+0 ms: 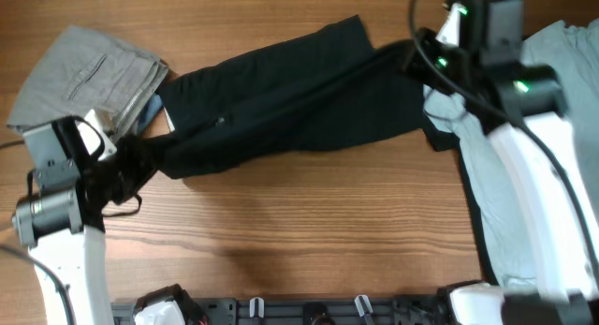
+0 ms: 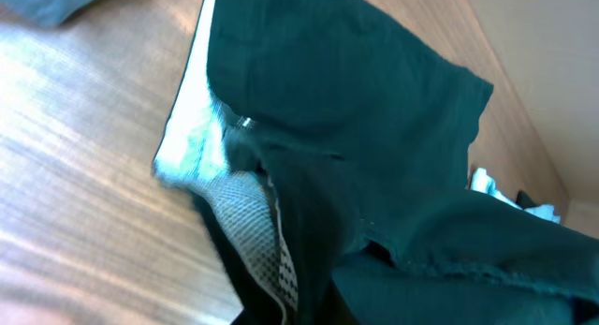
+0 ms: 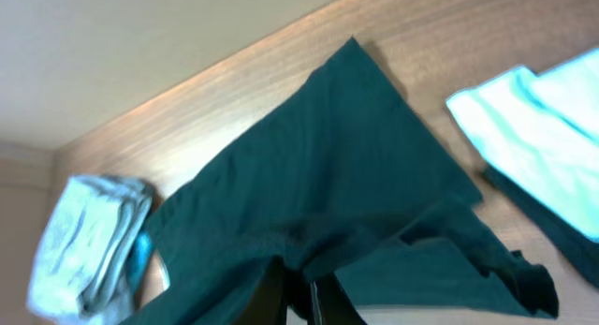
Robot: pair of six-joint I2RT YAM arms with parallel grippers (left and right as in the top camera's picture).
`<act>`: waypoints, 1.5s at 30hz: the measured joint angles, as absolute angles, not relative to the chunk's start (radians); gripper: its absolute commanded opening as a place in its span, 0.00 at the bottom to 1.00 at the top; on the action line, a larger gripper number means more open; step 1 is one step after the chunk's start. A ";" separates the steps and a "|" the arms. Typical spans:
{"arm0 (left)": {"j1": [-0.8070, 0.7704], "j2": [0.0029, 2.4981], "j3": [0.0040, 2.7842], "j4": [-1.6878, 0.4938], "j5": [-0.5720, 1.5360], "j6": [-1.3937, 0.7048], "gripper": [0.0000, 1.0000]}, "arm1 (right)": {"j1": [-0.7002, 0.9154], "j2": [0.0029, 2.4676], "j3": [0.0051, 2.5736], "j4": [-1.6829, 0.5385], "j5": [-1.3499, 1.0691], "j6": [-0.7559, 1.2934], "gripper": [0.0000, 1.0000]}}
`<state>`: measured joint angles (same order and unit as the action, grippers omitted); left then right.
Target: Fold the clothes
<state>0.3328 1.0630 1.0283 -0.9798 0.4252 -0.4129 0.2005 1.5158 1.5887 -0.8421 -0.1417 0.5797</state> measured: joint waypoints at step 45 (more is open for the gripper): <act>0.203 1.775 1.039 -0.653 0.284 -0.252 0.27 | 0.039 2.070 1.396 -0.744 -0.331 0.463 0.04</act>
